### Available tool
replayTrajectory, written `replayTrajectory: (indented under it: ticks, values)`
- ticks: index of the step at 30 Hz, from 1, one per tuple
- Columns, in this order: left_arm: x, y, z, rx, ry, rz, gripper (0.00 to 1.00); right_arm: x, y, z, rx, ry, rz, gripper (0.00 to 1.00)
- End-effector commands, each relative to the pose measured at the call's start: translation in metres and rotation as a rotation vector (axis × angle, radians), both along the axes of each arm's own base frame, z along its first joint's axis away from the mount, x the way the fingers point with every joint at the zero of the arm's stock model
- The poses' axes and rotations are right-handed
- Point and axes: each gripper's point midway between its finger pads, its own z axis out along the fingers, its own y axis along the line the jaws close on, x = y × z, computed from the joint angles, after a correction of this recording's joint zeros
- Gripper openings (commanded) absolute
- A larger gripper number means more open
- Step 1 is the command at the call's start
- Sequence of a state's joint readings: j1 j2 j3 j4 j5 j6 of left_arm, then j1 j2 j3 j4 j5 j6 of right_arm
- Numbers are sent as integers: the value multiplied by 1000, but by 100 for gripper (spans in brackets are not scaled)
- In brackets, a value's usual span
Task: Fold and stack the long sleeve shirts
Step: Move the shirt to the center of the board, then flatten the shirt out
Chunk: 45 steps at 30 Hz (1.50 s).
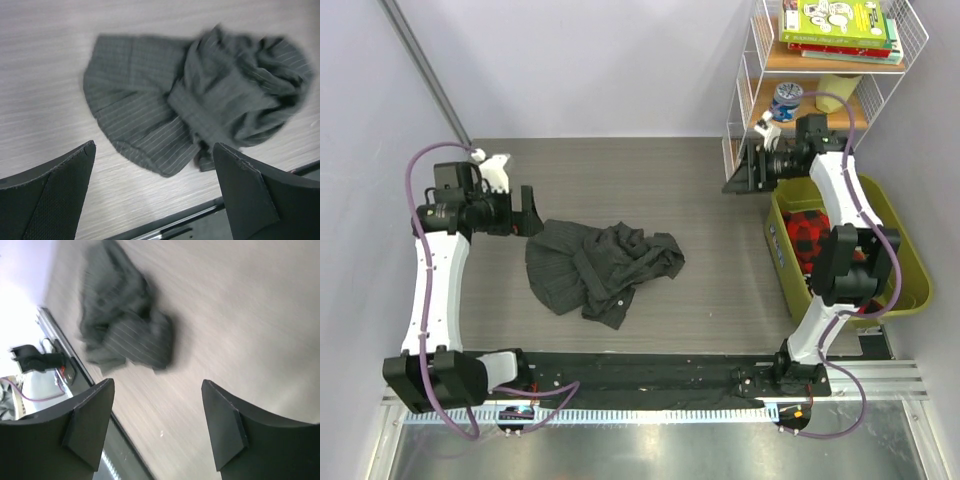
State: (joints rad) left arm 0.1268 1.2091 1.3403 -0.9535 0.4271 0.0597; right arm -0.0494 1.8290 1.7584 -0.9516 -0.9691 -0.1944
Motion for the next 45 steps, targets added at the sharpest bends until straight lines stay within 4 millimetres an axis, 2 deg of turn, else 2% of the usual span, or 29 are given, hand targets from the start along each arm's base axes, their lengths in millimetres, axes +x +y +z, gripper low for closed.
replayTrajectory:
  ticks: [1,2,3,4,6,7,9,10,11,13,14,17,18,20,21,22,23,27,28,30,31,33,35,37,38,40,41,42,45]
  values:
    - [10,12,-41,90,35,-62,99,-38,38,4,-151,-90,67,77]
    - [12,11,-47,85,51,-62,97,-32,47,-3,-230,-144,59,77]
    - [11,10,-58,73,85,-66,93,-35,62,-6,-276,-175,80,77]
    - [12,11,-70,64,132,-61,90,-52,99,-10,-305,-211,175,76]
    - [12,14,-87,64,195,-44,86,-51,123,-20,-394,-278,190,73]
    - [14,22,-103,91,251,-12,86,-70,156,-23,-417,-331,278,73]
    - [16,29,-116,112,298,19,82,-71,182,-36,-505,-389,314,70]
    - [16,31,-130,107,353,28,81,-74,194,-41,-536,-413,341,69]
    - [16,32,-134,87,384,53,80,-91,224,-48,-550,-439,405,68]
    - [20,33,-138,63,417,73,79,-95,243,-58,-607,-463,416,67]
    - [22,35,-143,34,442,104,79,-108,268,-66,-604,-461,442,67]
    - [28,46,-148,-7,455,169,85,-119,305,-68,-578,-450,410,68]
    - [29,47,-148,-22,457,182,86,-121,315,-85,-598,-432,416,68]
    - [29,57,-150,-59,477,242,86,-114,329,-92,-626,-458,372,68]
    - [29,57,-151,-89,487,254,86,-117,338,-114,-653,-438,378,68]
    - [29,60,-151,-99,492,267,86,-116,343,-119,-664,-439,371,68]
    - [28,62,-152,-108,496,276,86,-110,350,-115,-666,-457,347,69]
    - [26,58,-146,-121,472,243,90,-99,359,-142,-735,-466,323,70]
    - [26,58,-144,-111,467,240,91,-94,360,-147,-751,-474,313,65]
    - [27,61,-144,-89,457,237,91,-87,356,-143,-789,-505,291,49]
    - [27,64,-144,-69,455,241,91,-83,353,-132,-790,-523,274,29]
    - [29,65,-148,-40,449,215,90,-83,348,-114,-791,-552,275,17]
    - [32,61,-152,-11,445,191,89,-85,340,-79,-758,-588,265,4]
    - [39,54,-156,39,430,160,89,-91,332,-59,-729,-602,305,3]
    - [43,50,-156,55,419,149,89,-97,327,-27,-673,-635,308,3]
    - [52,39,-159,68,407,117,89,-106,315,-18,-647,-648,374,3]
    - [55,35,-160,71,404,111,89,-109,307,-1,-614,-666,383,3]
    - [57,27,-163,74,411,95,87,-112,301,-1,-613,-660,397,2]
    - [64,18,-175,94,430,80,79,-98,276,11,-601,-631,378,1]
